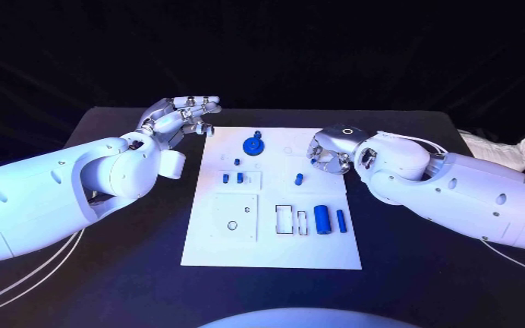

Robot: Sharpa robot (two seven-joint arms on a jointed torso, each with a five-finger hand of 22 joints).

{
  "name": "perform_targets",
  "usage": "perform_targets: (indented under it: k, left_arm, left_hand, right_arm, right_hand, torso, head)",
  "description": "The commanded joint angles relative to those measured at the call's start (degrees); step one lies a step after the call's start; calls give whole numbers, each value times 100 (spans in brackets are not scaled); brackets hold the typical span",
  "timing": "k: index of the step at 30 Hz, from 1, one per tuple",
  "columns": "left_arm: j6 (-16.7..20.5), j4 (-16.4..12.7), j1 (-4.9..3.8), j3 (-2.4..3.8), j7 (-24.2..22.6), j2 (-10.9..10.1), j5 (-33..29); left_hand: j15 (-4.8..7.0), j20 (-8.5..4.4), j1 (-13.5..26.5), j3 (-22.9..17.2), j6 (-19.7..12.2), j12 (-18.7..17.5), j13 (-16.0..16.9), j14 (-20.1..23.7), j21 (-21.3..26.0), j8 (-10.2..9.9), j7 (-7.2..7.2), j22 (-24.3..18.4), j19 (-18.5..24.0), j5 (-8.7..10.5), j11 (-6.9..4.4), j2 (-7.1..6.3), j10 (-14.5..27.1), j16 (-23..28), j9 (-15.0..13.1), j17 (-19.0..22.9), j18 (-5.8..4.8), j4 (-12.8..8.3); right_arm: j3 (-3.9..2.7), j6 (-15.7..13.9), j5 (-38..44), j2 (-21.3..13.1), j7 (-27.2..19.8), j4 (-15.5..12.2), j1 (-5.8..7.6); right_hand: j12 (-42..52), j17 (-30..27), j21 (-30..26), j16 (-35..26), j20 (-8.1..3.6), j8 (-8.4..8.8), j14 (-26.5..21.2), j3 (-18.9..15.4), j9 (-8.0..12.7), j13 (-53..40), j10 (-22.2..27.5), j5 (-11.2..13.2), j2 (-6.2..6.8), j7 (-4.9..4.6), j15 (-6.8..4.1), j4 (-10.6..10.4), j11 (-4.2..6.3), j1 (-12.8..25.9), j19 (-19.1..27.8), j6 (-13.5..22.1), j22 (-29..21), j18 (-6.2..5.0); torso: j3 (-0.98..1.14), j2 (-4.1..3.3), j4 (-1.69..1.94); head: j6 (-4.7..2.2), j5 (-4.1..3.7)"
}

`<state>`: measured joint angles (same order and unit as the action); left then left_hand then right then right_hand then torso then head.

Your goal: Assemble the parts on the task board

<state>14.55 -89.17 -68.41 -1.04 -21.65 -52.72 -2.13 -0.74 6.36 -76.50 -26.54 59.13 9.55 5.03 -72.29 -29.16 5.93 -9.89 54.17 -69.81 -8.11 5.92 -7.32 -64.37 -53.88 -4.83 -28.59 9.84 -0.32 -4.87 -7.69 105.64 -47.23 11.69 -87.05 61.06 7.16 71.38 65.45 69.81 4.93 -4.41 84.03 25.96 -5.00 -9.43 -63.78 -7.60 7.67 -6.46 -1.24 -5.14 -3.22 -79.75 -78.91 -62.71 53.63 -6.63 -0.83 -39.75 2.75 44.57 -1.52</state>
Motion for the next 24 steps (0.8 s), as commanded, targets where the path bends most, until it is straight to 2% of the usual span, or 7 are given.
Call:
perform_targets:
  k: [1,9,19,24]
  left_arm:
    - [-115,-13,0,2,-64,6,-54]
    - [-129,-8,0,0,-45,11,-51]
    - [-132,-11,0,-3,-23,9,-30]
    - [-126,-9,0,-3,-13,11,-18]
  left_hand:
    - [-10,15,19,51,-37,29,5,39,47,-1,-11,-20,26,-20,1,38,56,19,10,12,62,-11]
    - [-13,18,12,73,-53,34,2,45,64,-6,-16,-37,21,-22,7,42,87,20,17,18,61,-14]
    - [-15,19,1,81,-63,37,0,47,72,-9,-19,-46,17,-25,10,43,103,19,21,20,61,-21]
    - [-16,19,-6,87,-68,39,-1,48,77,-11,-21,-51,14,-27,12,42,114,18,24,21,61,-26]
  right_arm:
    - [6,212,125,44,64,43,-22]
    - [8,243,179,112,106,120,-52]
    - [15,293,316,185,151,194,-88]
    - [18,119,413,198,180,202,-103]
  right_hand:
    - [-27,-6,37,34,-59,-31,319,47,-11,43,-55,54,-93,13,-54,12,10,5,-6,-48,0,-20]
    - [-39,-14,35,38,-85,-36,318,81,-20,95,-99,72,-126,25,-86,39,21,-7,-7,-84,-3,-20]
    - [-54,-32,30,49,-115,-51,316,174,-43,200,-218,85,-191,38,-107,174,45,-85,-9,-166,-9,-16]
    - [-20,-22,64,83,-123,-103,320,318,-83,239,-418,125,-277,48,-108,350,73,-213,-27,-297,38,-6]
  torso:
    - [0,0,-1]
    - [1,-2,-2]
    - [-1,0,-3]
    - [-3,1,-7]
  head:
    - [8,5]
    - [17,22]
    - [50,19]
    - [56,14]
